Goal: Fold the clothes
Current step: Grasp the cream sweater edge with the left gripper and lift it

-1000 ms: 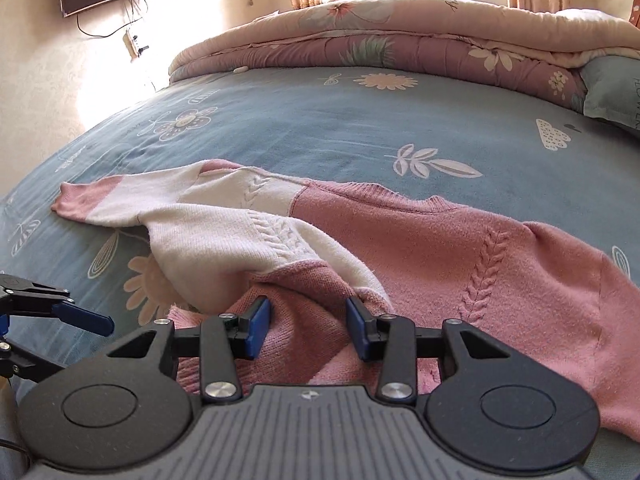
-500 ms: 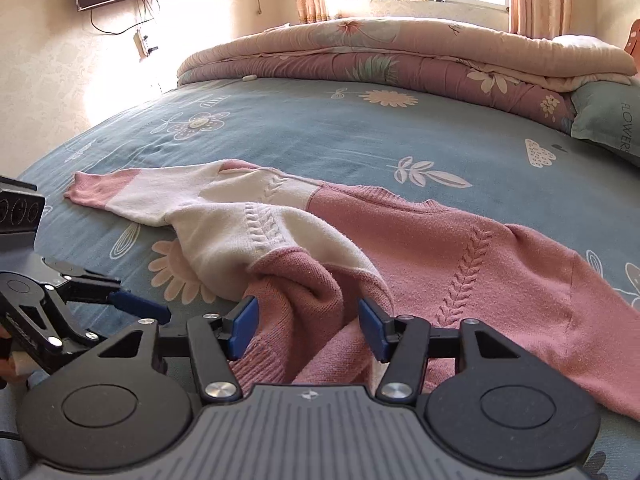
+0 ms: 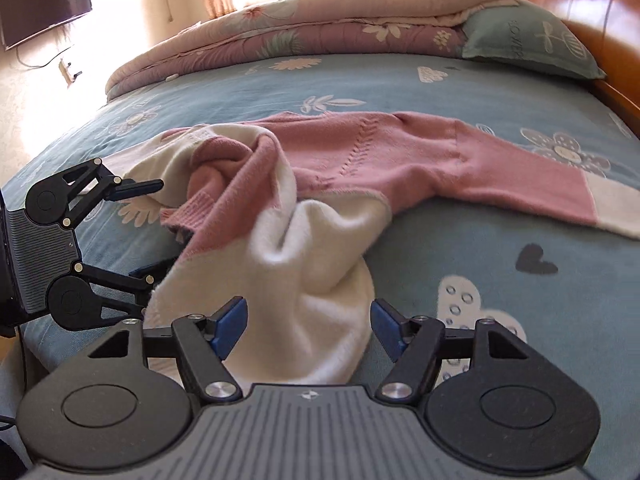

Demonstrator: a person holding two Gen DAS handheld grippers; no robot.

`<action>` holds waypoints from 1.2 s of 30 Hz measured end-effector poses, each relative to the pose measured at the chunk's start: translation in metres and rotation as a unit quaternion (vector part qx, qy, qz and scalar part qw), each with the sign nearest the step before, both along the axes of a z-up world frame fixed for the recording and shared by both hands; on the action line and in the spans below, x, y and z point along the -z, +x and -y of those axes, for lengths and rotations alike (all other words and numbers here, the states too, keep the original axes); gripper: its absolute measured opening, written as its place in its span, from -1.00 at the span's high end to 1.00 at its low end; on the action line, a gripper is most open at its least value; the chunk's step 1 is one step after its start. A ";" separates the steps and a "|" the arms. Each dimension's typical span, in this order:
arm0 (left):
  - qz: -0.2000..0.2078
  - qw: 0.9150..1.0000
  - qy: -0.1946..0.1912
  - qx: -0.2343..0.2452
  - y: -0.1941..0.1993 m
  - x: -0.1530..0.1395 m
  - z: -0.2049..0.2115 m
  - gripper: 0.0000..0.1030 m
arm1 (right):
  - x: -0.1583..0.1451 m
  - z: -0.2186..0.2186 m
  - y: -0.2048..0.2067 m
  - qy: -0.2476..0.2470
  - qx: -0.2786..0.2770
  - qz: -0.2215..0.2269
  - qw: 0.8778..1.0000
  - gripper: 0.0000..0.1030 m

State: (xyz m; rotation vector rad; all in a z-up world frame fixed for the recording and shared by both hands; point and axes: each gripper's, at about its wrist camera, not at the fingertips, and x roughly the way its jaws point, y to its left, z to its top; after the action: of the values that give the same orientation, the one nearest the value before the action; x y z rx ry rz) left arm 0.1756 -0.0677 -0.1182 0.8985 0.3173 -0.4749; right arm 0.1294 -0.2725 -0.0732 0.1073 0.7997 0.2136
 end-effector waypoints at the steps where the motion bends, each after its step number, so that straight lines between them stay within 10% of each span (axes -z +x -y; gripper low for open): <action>1: 0.013 1.000 0.012 0.005 -0.001 0.003 0.006 -0.19 | 0.005 0.004 -0.005 0.007 0.012 -0.006 1.000 -0.43; 13: 0.102 0.988 0.113 -0.001 -0.009 0.035 0.034 0.75 | 0.031 0.019 -0.027 0.041 0.050 -0.024 0.998 -0.53; 19: 0.047 0.994 0.097 -0.019 0.012 0.029 0.040 0.89 | 0.034 0.018 -0.027 0.044 0.049 -0.018 0.998 -0.65; 36: 0.089 0.991 0.097 -0.039 -0.060 -0.044 -0.029 0.94 | 0.010 0.010 -0.046 0.047 0.032 0.014 0.998 -0.66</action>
State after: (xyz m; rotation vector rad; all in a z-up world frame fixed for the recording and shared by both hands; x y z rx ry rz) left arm 0.1157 -0.0383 -0.0747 1.1059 0.2373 -0.2932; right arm 0.0834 -0.2823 -0.0827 0.2174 0.7575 0.1910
